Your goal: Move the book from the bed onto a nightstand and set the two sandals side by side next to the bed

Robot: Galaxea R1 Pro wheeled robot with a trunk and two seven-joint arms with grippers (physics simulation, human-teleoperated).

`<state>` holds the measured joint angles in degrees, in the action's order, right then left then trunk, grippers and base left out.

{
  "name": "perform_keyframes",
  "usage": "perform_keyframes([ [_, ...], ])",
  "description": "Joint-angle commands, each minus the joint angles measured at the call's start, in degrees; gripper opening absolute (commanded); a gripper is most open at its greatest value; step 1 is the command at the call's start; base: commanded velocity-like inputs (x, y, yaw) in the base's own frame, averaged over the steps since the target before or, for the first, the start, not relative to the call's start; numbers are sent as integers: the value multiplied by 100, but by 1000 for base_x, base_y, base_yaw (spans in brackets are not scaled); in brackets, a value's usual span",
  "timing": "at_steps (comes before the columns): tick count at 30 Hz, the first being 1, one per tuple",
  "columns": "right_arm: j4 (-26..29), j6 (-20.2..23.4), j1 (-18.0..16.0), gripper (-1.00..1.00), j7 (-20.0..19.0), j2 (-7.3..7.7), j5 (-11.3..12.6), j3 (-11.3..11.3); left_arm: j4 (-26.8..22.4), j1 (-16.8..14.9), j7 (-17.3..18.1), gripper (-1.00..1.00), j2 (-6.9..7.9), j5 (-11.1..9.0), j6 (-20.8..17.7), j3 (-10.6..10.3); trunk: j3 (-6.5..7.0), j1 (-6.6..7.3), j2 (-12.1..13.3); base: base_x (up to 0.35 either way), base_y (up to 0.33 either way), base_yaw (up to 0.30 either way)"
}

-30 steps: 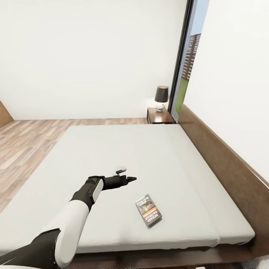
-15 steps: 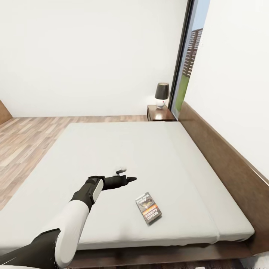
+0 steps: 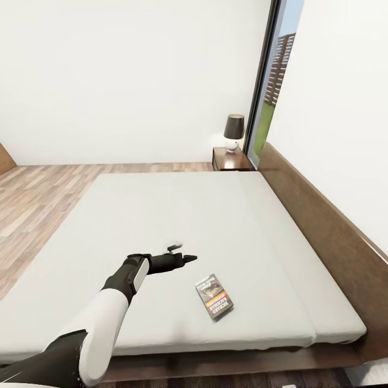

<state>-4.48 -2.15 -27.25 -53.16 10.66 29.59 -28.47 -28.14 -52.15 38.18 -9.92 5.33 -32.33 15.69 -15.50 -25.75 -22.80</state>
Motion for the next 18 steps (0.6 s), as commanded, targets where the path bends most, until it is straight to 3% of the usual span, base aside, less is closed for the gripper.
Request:
perform_keyframes([
  [1, -18, -22, -8, 100, -28, -2, 47, -46, -7, -6, 40, 100, -8, 55, -37, 48, -20, -3, -12, 0, 0, 0],
  [18, -18, -22, -8, 100, -28, -4, 38, -46, -8, -5, 41, 100, -8, 55, -37, 48, -172, -3, -12, 0, 0, 0],
])
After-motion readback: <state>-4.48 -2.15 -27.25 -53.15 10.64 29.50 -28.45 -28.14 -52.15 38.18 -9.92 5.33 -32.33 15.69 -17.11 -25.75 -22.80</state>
